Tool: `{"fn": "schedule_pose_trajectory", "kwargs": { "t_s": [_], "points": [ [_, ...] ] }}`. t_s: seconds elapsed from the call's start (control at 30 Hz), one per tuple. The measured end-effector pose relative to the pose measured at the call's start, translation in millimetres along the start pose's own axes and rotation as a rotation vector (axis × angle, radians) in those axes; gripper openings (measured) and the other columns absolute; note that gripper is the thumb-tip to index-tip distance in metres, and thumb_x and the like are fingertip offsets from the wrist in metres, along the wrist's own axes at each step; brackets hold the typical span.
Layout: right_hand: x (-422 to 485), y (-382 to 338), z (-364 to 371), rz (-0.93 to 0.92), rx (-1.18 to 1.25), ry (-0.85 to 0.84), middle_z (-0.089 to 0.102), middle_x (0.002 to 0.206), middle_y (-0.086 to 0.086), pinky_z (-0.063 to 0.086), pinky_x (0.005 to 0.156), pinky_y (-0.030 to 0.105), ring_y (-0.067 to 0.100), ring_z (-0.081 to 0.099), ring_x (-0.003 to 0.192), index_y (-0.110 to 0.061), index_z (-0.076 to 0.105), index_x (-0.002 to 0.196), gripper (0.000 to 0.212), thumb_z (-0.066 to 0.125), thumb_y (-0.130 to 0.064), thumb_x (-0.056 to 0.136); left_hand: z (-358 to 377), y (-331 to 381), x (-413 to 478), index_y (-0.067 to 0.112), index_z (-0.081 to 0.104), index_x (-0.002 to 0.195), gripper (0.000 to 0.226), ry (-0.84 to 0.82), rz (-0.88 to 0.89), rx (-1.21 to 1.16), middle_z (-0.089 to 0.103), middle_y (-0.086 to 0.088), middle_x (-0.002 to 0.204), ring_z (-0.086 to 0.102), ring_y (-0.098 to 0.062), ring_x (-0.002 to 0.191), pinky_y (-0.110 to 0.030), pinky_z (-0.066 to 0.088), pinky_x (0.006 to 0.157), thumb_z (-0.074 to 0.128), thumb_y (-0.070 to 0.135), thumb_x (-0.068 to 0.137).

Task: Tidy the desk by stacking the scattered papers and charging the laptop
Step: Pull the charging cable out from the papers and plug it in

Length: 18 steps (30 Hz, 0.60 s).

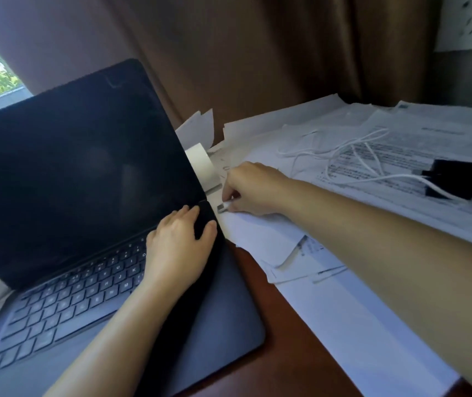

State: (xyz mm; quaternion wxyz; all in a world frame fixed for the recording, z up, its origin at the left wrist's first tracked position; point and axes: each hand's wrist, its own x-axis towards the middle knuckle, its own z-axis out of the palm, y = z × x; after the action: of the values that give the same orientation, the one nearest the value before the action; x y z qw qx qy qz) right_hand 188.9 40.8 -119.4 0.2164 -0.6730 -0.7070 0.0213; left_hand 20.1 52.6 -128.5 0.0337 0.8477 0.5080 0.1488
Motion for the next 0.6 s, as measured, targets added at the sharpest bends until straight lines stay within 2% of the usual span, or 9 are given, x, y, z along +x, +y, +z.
{"fn": "schedule_pose_trajectory", "kwargs": {
  "t_s": [0.3,0.43,0.6],
  "points": [
    [-1.9,-0.6,3.6,-0.021,0.068,0.024,0.068,0.100,-0.005,0.042,0.068,0.028,0.015,0.055,0.085,-0.024,0.074,0.100,0.018,0.062,-0.025,0.087,-0.1,0.8,-1.5,0.019,0.040,0.145,0.054,-0.007,-0.001,-0.006,0.034,-0.003,0.154,0.026,-0.021,0.143,-0.039,0.026,0.114,0.045,0.041,0.096],
    [-0.3,1.6,1.9,-0.023,0.094,0.004,0.067,0.104,-0.009,0.039,0.071,0.028,0.011,0.051,0.087,-0.027,0.073,0.103,0.019,0.063,-0.028,0.087,-0.8,1.9,-2.0,0.020,0.039,0.146,0.053,-0.016,-0.001,0.000,0.031,-0.002,0.155,0.026,-0.020,0.143,-0.038,0.025,0.113,0.043,0.040,0.097],
    [-0.2,2.3,-0.5,-0.052,0.117,-0.057,0.067,0.096,-0.008,0.040,0.065,0.024,0.010,0.055,0.086,-0.024,0.075,0.098,0.016,0.063,-0.025,0.087,-0.7,3.1,-2.0,0.020,0.038,0.146,0.053,-0.030,-0.002,-0.002,0.030,-0.002,0.155,0.024,-0.020,0.144,-0.039,0.023,0.113,0.042,0.040,0.097]
  ]
}}
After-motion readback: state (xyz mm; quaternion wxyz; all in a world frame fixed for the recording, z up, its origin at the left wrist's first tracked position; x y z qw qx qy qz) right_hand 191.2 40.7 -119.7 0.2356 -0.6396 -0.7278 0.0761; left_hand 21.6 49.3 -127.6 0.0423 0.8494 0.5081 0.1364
